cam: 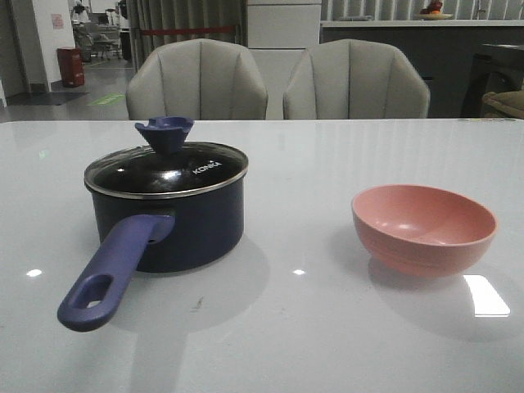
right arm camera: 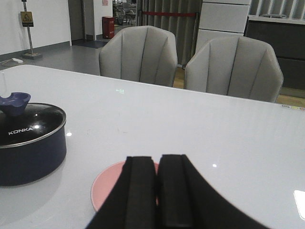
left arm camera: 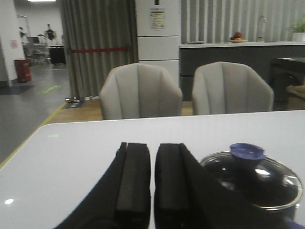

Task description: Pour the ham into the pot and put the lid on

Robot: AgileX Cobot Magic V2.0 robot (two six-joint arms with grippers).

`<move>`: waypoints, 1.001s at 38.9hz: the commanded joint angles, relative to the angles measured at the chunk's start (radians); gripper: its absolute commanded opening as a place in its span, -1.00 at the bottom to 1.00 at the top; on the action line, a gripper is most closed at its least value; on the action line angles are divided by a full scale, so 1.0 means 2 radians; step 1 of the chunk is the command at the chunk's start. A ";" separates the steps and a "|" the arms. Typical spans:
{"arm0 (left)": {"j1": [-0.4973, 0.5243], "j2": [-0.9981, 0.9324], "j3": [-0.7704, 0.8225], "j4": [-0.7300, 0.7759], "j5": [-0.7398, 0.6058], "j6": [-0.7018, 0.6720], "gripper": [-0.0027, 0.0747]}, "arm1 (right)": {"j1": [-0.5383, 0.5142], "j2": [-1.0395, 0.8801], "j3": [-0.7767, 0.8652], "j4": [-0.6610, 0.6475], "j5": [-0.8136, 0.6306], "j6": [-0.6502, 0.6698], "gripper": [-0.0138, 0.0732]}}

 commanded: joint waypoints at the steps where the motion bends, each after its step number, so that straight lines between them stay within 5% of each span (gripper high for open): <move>1: 0.032 -0.005 0.021 -0.001 -0.065 -0.006 -0.60 | 0.001 0.003 -0.011 0.009 0.009 -0.004 -0.34; 13: 0.039 -0.032 0.104 0.014 -0.090 -0.006 -0.60 | 0.001 0.003 -0.011 0.009 0.009 -0.004 -0.34; 39: 0.039 -0.032 0.104 0.005 -0.084 -0.006 -0.60 | 0.001 0.003 -0.011 0.009 0.009 -0.004 -0.34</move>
